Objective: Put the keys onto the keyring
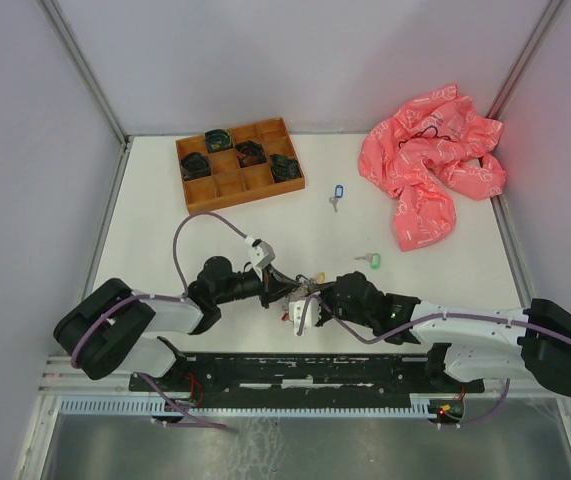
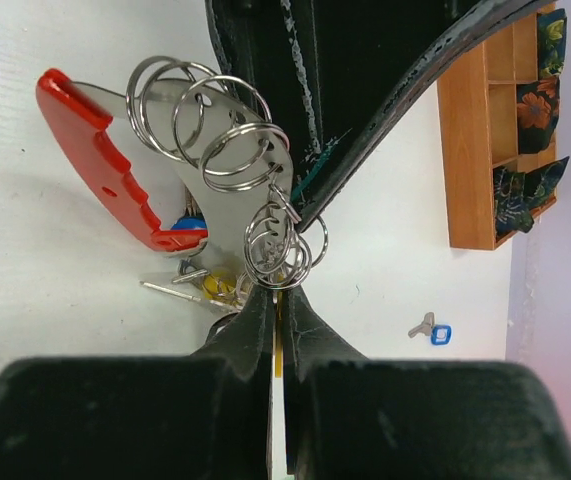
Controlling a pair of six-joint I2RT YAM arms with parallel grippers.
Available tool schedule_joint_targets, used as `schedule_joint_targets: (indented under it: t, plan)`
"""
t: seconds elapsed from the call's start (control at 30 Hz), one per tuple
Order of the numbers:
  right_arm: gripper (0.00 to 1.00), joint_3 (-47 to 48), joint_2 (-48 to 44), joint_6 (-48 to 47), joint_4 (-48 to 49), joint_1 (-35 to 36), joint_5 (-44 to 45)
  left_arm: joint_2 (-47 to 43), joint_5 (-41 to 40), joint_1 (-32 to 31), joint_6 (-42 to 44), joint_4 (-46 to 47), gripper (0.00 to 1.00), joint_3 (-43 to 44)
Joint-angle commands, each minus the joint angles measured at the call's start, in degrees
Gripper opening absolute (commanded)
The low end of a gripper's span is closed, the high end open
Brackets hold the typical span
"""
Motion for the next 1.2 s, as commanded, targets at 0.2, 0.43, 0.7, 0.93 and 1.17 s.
schedule_joint_targets:
  t: [0.2,0.43,0.7,0.93,1.17]
  plan:
    - [0.1,-0.4,0.7,5.4,5.5,0.8,1.1,-4.6,-15.7,-1.8,-2.8,4.4,0.03,-2.0]
    - [0.29,-1.2,-0.9,13.6,5.5,0.8,3.6,-9.0,-18.3,-1.8,10.4,-9.1,0.03,1.5]
    - [0.58,-1.5,-3.4,26.4,7.2,0.2,18.1,-6.5,-17.9,-1.9,22.2,-21.0,0.03,7.0]
    - [0.89,2.6,-8.1,50.1,-6.7,-8.3,26.1,3.6,-17.6,-3.0,23.6,-25.9,0.03,15.8]
    - [1.0,7.9,-9.2,64.5,-21.5,-14.8,31.9,13.6,-20.8,-8.0,25.6,-33.9,0.06,25.3]
